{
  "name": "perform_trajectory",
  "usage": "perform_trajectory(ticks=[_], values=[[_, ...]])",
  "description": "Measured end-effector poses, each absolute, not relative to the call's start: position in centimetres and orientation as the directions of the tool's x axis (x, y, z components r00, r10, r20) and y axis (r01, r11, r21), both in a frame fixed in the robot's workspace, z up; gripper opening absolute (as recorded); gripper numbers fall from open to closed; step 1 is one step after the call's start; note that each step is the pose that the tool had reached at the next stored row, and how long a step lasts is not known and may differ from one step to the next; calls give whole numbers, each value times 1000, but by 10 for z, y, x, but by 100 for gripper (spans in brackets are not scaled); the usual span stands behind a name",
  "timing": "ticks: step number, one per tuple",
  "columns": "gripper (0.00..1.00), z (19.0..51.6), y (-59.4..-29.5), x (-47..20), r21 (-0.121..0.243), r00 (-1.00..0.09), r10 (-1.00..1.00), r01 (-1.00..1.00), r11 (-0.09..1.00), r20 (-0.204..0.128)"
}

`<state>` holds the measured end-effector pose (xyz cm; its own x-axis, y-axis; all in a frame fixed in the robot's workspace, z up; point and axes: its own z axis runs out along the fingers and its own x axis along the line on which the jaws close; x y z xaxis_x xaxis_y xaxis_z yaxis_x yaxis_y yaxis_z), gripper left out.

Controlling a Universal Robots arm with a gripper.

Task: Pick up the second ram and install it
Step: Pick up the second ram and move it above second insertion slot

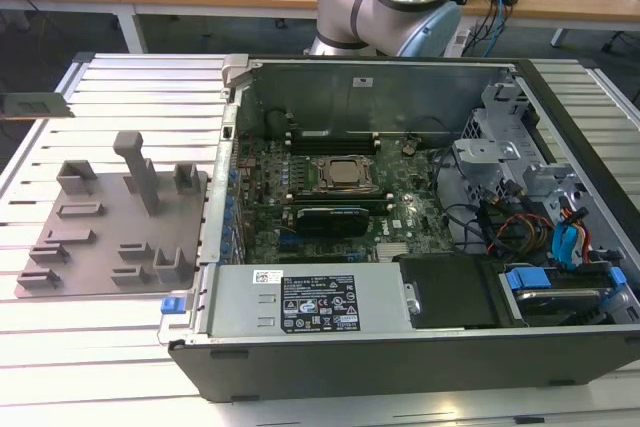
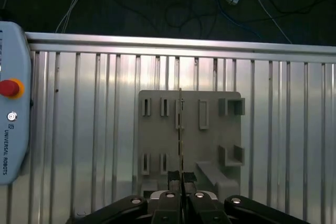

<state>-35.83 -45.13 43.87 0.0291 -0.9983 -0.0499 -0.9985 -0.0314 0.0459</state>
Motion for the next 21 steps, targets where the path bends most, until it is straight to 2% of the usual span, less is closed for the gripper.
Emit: perform_trajectory(ticks=[11, 21], values=[[13, 438, -451, -284, 46, 29, -998, -998, -31, -47], [13, 438, -447, -185, 46, 29, -999, -998, -31, -42]])
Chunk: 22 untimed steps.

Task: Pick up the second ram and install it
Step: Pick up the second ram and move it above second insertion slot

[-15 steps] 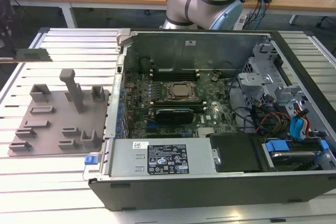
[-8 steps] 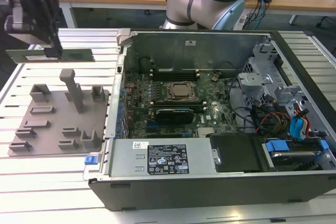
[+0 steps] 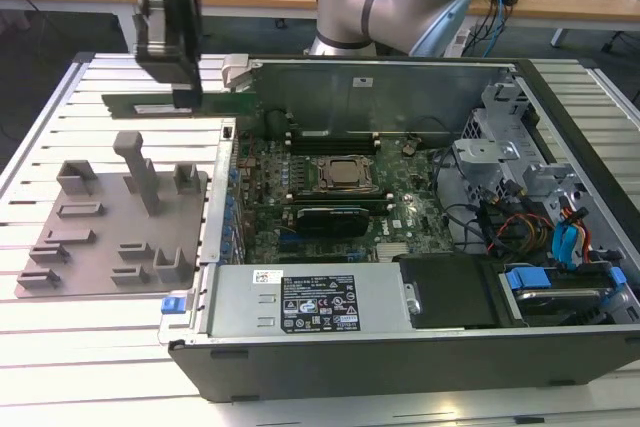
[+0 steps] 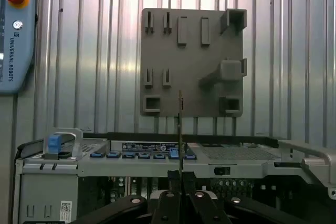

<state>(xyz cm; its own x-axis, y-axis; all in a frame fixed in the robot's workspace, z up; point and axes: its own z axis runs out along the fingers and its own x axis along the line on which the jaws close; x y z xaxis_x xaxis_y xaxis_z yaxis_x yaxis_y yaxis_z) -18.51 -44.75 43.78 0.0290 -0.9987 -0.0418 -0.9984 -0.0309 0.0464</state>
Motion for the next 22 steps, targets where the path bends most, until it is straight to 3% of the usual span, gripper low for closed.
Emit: perform_trajectory(ticks=[22], values=[[13, 437, -437, -36, 47, 29, -999, -998, -31, -36]])
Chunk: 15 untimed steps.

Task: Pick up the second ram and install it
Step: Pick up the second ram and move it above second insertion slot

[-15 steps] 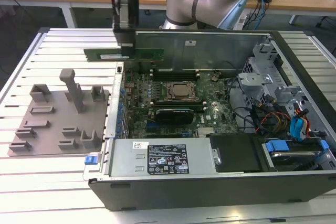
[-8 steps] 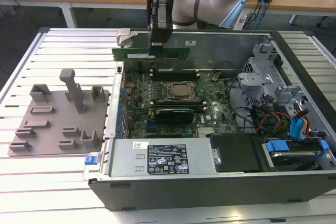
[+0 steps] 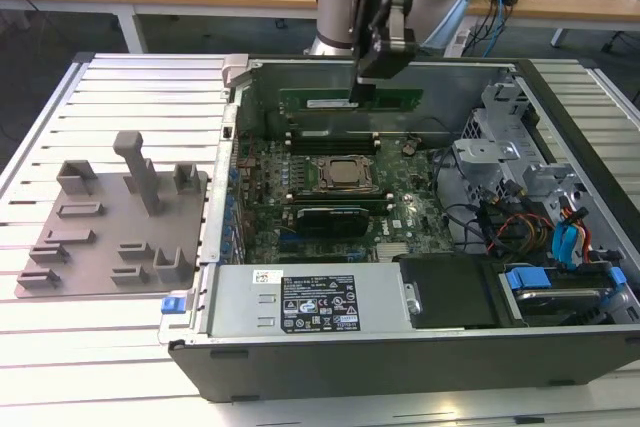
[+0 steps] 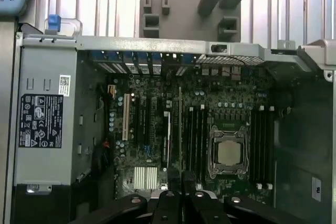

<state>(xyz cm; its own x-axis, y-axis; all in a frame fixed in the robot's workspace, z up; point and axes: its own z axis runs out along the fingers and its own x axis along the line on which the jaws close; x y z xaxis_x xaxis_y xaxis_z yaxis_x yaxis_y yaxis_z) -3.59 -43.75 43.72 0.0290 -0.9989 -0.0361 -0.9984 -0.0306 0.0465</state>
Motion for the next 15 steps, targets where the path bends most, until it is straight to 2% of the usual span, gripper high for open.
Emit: perform_trajectory(ticks=[4, 8, 15], values=[[13, 437, -432, -7, 47, 29, -999, -998, -31, -34], [13, 429, -413, -5, 47, 29, -999, -998, -31, -34], [13, 418, -410, -5, 47, 29, -999, -998, -31, -34]])
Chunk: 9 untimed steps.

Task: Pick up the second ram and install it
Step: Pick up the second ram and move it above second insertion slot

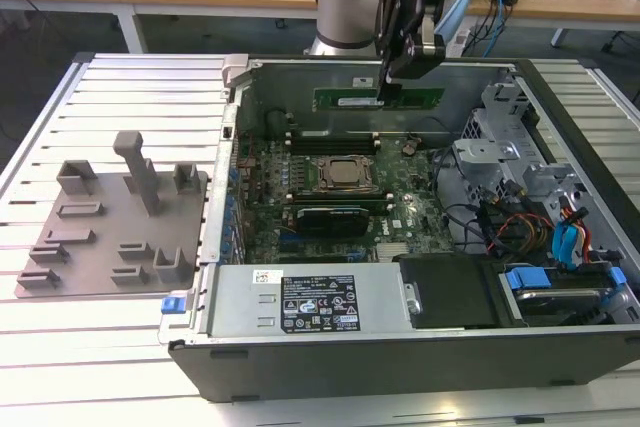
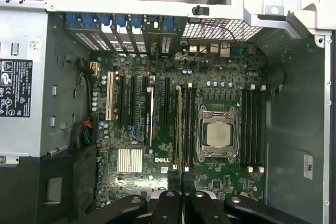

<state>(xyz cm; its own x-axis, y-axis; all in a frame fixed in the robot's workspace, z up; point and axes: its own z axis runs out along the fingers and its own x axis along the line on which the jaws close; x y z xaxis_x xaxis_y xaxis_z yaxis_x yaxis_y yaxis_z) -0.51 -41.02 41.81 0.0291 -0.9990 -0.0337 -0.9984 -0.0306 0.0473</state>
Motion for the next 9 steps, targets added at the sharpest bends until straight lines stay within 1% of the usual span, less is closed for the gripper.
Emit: perform_trajectory(ticks=[9], values=[[13, 418, -410, -5, 47, 29, -999, -998, -31, -34]])
